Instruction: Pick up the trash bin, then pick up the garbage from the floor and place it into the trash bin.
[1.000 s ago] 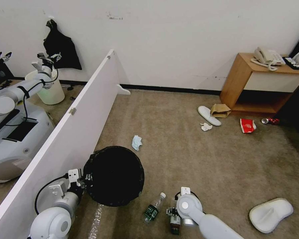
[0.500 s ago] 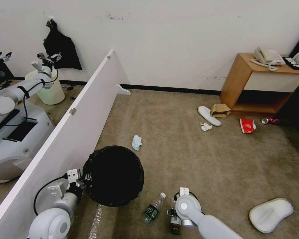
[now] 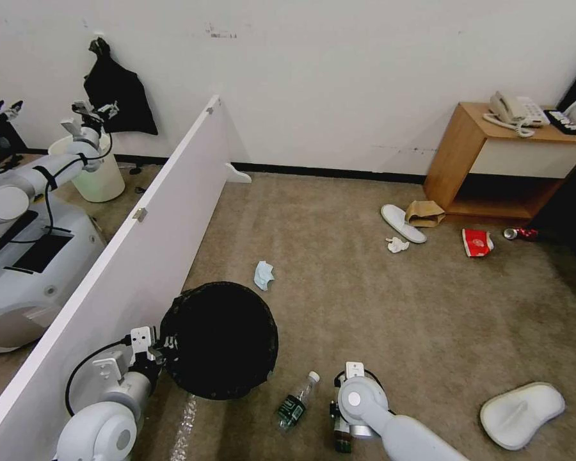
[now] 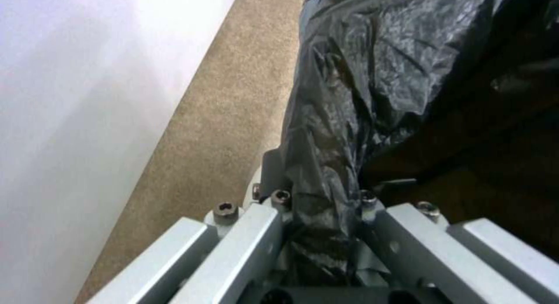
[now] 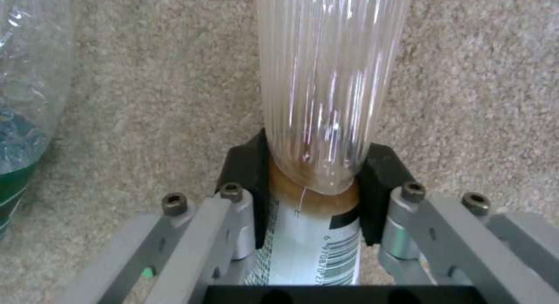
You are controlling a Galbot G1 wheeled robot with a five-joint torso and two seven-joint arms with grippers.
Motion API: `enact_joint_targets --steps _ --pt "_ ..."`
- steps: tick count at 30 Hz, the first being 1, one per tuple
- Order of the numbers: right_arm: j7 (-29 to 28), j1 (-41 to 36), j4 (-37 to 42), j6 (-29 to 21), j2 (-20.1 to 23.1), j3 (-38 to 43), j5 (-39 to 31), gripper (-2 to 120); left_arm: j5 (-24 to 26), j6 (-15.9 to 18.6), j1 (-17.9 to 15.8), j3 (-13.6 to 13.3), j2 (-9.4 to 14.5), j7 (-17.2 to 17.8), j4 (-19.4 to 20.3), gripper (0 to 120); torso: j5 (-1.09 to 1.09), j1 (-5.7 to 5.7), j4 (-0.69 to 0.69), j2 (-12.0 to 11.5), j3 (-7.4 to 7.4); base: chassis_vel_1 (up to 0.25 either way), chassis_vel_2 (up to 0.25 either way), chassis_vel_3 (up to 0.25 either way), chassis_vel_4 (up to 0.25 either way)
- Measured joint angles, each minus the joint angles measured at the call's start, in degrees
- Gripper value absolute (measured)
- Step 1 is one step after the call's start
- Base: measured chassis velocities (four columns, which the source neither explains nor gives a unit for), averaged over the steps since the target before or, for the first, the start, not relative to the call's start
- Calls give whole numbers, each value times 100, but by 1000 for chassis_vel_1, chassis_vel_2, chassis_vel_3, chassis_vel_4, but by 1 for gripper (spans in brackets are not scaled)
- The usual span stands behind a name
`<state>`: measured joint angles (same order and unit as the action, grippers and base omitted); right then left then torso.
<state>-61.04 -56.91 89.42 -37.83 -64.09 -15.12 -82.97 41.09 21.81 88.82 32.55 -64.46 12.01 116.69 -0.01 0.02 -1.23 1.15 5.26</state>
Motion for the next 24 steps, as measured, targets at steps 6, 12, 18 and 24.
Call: enact_joint_targets --steps 6,12,18,24 --pt "7 -18 6 4 8 33 1 26 -1 -1 -13 0 -2 -11 -15 2 1 0 1 0 1 0 0 0 0" --pt "-37 -31 146 29 147 67 -35 26 3 22 -24 -2 9 -32 26 2 2 0 -1 0 2 0 0 0 0" --pt "-149 -60 530 89 472 156 -118 26 5 90 -29 -31 6 -48 111 2 1 0 0 0 2 0 0 0 0" --pt "-216 -96 1063 112 912 291 -197 26 54 229 -78 -90 -2 -32 234 2 1 0 0 -1 2 0 0 0 0"
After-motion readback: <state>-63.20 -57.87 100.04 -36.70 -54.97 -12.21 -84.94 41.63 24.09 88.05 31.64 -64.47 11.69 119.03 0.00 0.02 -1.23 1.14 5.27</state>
